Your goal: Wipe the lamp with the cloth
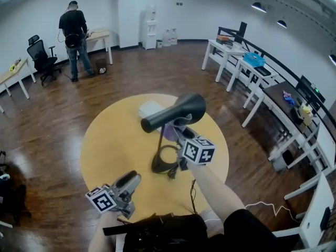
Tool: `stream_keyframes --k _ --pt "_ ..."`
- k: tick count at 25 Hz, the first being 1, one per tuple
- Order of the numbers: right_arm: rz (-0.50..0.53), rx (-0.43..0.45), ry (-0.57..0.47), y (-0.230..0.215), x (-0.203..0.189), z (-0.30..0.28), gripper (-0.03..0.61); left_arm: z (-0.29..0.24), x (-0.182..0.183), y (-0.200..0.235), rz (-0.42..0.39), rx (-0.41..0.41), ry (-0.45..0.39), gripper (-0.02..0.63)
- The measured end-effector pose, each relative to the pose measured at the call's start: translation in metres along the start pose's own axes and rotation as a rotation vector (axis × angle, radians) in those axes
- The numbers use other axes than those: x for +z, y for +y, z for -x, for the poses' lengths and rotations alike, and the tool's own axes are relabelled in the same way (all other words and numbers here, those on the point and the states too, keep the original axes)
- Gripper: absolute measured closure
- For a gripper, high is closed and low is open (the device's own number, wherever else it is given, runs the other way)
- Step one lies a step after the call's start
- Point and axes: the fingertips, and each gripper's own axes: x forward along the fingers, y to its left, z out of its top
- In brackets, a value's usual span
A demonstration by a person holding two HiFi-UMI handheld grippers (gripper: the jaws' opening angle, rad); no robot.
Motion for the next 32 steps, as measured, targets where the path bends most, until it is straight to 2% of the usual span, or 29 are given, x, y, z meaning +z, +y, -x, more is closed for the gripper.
stream_keyframes --k 5,12,14,16,20,24,28,32 --pt "-0.034 -0.147 0.054 -0.05 -0.028 0.011 0.468 0.018 0.01 0.01 0.003 0.028 -0.007 0.439" --pt "-0.066 -0.203 0.039 -0.063 -0.039 0.06 0.468 0.018 0.015 0.005 -0.057 0.027 0.027 0.439" --pt "-0.033 -0.173 0.015 -0.045 -0.029 0.075 0.468 0.014 0.016 0.0 -0.083 0.015 0.044 0.439" --pt "0.031 -0.106 -0.013 -0.015 -0.012 0.088 0.468 0.007 0.018 -0.007 -0.124 0.006 0.066 0.439" --pt "0.152 -0.035 -0.045 0.021 0.007 0.122 0.468 -0.02 0.01 -0.015 -0.236 -0.017 0.093 0.439" --pt "0.141 -0.04 -0.057 0.006 0.008 0.154 0.468 -0.056 -0.012 -0.02 -0.341 -0.043 0.118 0.438" --pt "0.145 -0.052 -0.092 -0.025 0.017 0.187 0.468 -0.078 -0.032 -0.032 -0.38 -0.041 0.123 0.439" --pt "0.143 -0.013 -0.143 -0.06 0.034 0.228 0.468 -0.106 -0.065 -0.056 -0.433 -0.013 0.121 0.439"
